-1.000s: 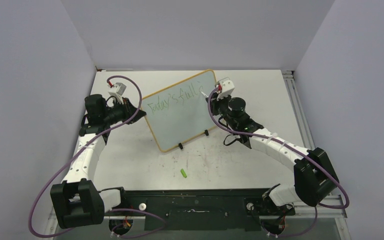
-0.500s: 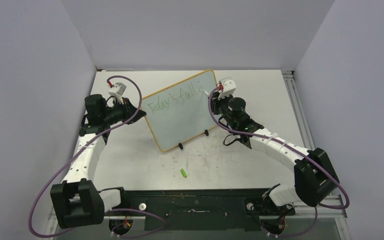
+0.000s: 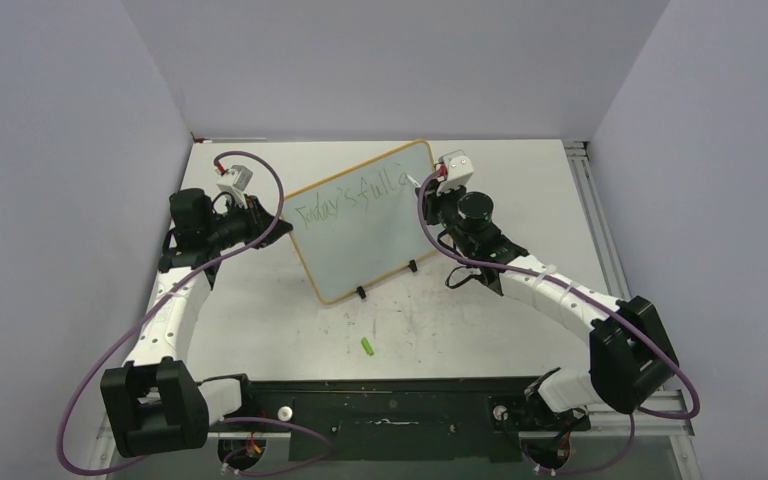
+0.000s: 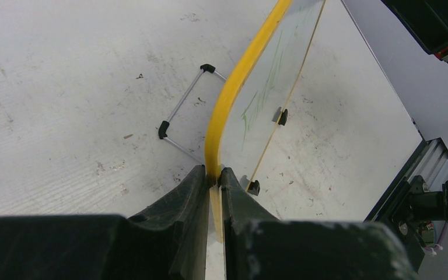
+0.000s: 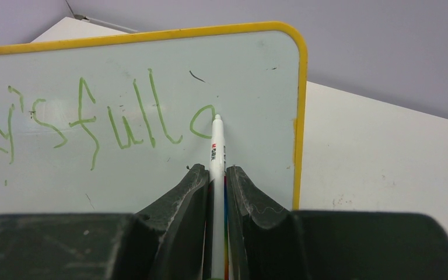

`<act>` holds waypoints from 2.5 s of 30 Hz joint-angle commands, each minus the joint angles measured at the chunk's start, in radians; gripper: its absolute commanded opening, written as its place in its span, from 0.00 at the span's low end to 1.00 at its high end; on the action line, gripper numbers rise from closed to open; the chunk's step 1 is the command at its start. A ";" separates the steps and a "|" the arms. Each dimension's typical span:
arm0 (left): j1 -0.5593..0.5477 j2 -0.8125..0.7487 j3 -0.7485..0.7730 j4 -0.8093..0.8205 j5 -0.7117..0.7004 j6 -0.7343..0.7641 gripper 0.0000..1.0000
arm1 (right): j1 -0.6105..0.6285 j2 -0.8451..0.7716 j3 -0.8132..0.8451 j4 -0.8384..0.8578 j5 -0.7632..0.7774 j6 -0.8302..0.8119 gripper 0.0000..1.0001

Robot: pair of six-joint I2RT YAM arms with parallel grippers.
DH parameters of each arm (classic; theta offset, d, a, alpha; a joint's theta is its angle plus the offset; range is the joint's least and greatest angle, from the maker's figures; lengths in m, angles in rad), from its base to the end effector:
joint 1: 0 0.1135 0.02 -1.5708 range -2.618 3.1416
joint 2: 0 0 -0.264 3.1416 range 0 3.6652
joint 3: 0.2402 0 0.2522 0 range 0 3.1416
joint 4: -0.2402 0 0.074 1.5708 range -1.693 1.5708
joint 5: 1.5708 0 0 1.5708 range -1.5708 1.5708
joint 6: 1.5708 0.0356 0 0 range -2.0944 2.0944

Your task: Write a sentence on the whiteboard

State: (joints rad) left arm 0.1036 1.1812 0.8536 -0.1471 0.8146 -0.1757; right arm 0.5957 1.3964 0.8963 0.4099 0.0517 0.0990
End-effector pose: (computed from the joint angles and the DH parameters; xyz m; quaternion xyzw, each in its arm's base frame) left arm 0.2598 0.0010 0.2907 0.0953 0.8048 -0.3551 0.4659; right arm 0.2717 0.1820 0.2988 -0.1645 0.7197 0.2116 0.6405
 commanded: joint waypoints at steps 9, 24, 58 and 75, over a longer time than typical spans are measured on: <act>-0.004 -0.009 0.024 0.012 -0.023 0.015 0.00 | -0.023 -0.035 0.051 0.092 0.041 0.003 0.05; -0.003 -0.008 0.024 0.014 -0.017 0.018 0.00 | -0.033 0.035 0.122 0.083 -0.004 -0.005 0.05; -0.002 -0.012 0.021 0.018 -0.015 0.015 0.00 | 0.002 0.015 0.020 0.028 0.021 -0.019 0.05; -0.004 -0.015 0.021 0.021 -0.016 0.013 0.00 | 0.029 -0.018 -0.097 -0.007 0.072 0.025 0.05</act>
State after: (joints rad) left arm 0.1036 1.1812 0.8536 -0.1471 0.8146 -0.1757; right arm 0.6060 1.4071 0.8223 0.4240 0.1097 0.1024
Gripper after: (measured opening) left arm 0.094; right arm 0.158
